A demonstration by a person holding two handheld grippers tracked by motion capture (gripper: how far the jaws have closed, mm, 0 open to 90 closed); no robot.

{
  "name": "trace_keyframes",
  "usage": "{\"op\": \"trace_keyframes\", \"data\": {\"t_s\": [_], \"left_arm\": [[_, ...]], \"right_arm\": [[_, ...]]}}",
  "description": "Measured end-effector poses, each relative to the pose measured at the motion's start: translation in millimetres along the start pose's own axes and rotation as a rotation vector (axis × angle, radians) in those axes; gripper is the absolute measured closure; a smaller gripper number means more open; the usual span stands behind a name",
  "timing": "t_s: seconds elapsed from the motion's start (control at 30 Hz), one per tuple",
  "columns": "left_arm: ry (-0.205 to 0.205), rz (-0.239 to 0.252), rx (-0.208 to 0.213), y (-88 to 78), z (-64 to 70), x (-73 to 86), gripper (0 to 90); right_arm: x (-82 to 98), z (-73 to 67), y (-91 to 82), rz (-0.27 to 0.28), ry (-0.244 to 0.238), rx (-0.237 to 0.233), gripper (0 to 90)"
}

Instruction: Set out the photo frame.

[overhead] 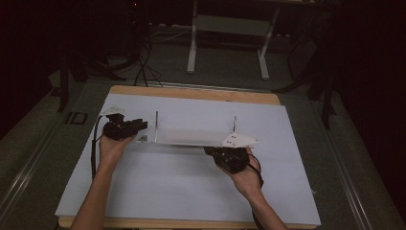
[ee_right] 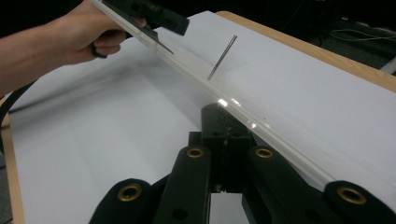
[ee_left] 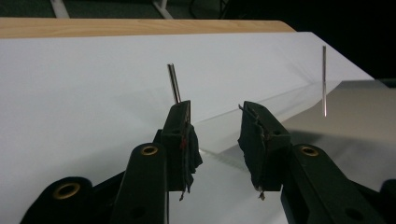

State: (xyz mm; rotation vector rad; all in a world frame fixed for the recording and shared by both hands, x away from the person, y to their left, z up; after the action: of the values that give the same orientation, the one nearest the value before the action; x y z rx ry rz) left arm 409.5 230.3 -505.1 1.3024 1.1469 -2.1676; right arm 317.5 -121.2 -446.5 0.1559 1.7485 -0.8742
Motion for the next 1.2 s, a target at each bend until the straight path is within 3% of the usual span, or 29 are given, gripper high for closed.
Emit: {"op": "trace_keyframes", "data": {"t_s": [0.37, 0.57, 0.9, 1.0, 1.2], "left_arm": [[0.03, 0.033, -0.008, -13.3, 0.8, 12.2, 62.0], [0.047, 0.024, -0.004, -14.5, 3.0, 17.8, 60.6], [0.144, 0.001, -0.034, -16.0, 12.2, 17.8, 59.6], [0.201, 0.005, -0.057, -14.2, 18.7, 15.9, 54.2], [0.255, 0.036, -0.04, -8.5, 29.1, 5.9, 45.5]], "right_arm": [[-7.4, 4.9, 1.6, 0.01, 0.009, 0.012, 90.0], [-13.6, 8.0, 2.8, 0.004, 0.009, 0.021, 90.0], [-23.6, 13.0, 6.0, 0.007, 0.014, 0.028, 90.0], [-25.0, 13.9, 6.3, 0.006, 0.017, 0.027, 90.0], [-27.4, 15.4, 6.9, 0.004, 0.015, 0.03, 90.0]]}}
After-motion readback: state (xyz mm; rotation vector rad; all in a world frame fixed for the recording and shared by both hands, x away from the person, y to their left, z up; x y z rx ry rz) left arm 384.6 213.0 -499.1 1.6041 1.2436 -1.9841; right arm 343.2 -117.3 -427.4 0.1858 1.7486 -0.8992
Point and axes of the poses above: each handheld gripper's, and its own axes: y roughly forward along the jaws, x roughly out of its underside, z roughly to its right, the point moved 3 cm from there along y, roughly forward along the jaws, and after that the axes turned 4 degrees about y, right-handed, at the moved point
